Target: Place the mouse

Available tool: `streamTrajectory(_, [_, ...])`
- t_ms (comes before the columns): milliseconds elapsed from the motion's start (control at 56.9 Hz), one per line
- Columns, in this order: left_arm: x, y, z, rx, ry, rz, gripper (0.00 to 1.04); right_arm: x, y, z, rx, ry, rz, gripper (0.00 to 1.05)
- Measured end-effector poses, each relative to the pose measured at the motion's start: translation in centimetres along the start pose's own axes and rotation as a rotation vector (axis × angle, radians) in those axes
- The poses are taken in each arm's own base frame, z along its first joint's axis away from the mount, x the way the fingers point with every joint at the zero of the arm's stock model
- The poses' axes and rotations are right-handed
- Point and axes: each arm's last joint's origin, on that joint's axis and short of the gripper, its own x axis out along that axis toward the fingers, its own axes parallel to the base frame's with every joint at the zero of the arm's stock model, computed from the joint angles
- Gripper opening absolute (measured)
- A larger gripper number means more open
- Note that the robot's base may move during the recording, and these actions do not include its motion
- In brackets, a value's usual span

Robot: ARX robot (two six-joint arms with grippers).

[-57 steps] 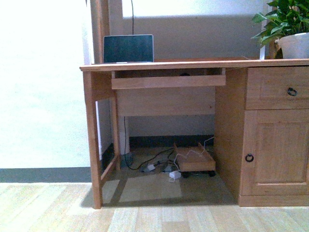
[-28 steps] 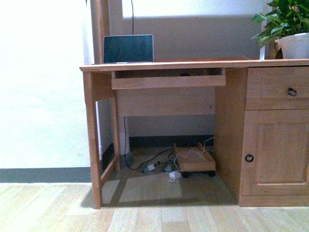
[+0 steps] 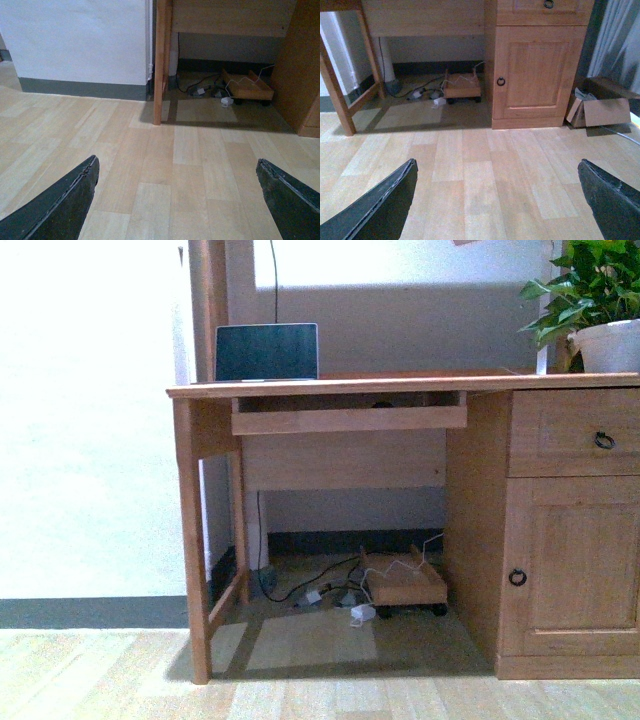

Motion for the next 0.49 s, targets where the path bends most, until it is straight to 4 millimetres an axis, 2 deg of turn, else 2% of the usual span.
streamTrajectory(492, [0.0, 0.0, 0.0, 0.0, 0.0, 0.0, 0.97, 0.0, 0.0, 0.0, 0.0, 0.0, 0.0, 0.97])
